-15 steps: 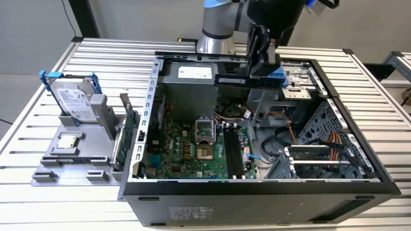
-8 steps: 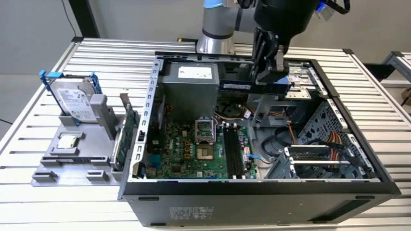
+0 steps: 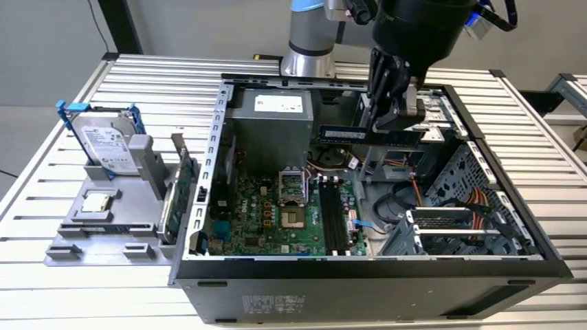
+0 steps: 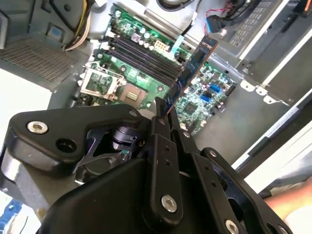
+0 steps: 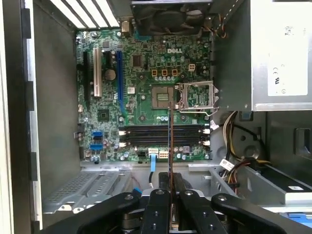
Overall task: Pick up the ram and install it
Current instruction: 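Insert the ram into the slot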
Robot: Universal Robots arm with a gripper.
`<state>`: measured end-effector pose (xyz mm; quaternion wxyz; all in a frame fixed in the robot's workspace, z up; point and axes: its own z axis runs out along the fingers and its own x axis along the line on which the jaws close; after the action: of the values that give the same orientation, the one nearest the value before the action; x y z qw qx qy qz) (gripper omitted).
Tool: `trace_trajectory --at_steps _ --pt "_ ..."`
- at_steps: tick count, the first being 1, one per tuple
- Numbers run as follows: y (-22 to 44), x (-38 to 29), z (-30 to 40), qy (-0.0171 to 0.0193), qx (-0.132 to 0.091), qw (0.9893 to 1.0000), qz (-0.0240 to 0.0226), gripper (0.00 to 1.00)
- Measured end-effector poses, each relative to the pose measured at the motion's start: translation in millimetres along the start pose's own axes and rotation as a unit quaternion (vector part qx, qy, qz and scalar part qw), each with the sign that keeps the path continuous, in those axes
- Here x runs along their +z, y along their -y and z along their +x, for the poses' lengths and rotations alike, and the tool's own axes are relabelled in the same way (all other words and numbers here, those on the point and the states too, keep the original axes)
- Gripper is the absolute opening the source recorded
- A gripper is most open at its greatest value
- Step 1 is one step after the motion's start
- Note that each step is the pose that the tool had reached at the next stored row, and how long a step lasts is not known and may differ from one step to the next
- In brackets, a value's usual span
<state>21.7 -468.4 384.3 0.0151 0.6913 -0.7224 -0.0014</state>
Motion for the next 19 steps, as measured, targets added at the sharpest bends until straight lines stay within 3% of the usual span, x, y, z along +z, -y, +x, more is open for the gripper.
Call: trace_trajectory --at_steps 19 --pt "0.4 0.0 0.7 0.0000 0.001 1.0000 -0.0001 0.00"
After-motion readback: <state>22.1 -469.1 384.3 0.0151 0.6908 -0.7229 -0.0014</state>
